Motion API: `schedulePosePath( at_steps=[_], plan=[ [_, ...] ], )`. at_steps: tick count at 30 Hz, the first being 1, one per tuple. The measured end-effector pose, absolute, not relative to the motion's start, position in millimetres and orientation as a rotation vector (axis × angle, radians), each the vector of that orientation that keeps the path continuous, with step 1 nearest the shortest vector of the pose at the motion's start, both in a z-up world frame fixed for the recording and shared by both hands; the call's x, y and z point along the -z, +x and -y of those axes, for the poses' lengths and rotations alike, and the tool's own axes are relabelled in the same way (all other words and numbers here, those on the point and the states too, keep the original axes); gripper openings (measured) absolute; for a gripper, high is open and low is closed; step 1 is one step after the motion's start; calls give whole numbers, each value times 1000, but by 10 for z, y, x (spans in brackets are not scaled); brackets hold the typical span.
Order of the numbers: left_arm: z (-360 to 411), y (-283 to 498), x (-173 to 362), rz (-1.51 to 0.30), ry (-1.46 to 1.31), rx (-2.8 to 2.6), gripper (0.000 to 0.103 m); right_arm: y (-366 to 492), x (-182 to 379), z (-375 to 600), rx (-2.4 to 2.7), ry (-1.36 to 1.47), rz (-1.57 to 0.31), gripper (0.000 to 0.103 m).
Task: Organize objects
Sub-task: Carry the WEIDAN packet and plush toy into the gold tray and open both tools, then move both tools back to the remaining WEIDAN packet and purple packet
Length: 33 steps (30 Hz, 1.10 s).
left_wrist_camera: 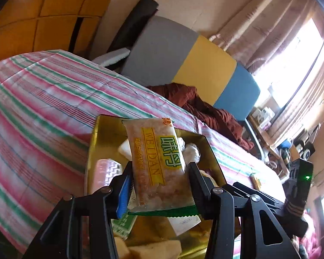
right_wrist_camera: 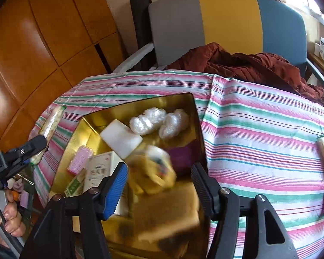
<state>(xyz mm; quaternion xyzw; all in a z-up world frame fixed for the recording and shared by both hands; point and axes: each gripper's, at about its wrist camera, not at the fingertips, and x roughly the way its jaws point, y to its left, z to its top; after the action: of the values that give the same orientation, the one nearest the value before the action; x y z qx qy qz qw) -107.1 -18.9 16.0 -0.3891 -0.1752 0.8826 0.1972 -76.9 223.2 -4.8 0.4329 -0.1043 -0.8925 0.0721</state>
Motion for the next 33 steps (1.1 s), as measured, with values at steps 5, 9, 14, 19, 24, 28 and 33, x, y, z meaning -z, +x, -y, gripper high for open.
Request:
schedulePosePath(
  at_steps=[5,9,14,19,24,28,33],
  plan=[
    [81,-1142,41,378,-1228,-2551,74,-636,63,-2327,2695,1299,377,77],
    [220,-999,68,442,-1216,-2597,76,-482,9,-2310,2764,1271,308,81],
    [279,-732,46,443,-1184,-2626,76,-209,-233,-2127,2954,1084,26,81],
    [88,-483,-65,257,-1084,-2691,78,-25,-349,-2057,3079,987,-47,88],
    [-123,-293,-202,97,-971,-2727,85,-123,-102,-2222,2847,1218,236,87],
    [-236,-189,-266,17,-926,-2746,87,-47,-12,-2167,2829,1271,175,87],
    [-321,-116,-279,-11,-924,-2738,87,55,19,-2161,2809,1269,163,87]
  ],
)
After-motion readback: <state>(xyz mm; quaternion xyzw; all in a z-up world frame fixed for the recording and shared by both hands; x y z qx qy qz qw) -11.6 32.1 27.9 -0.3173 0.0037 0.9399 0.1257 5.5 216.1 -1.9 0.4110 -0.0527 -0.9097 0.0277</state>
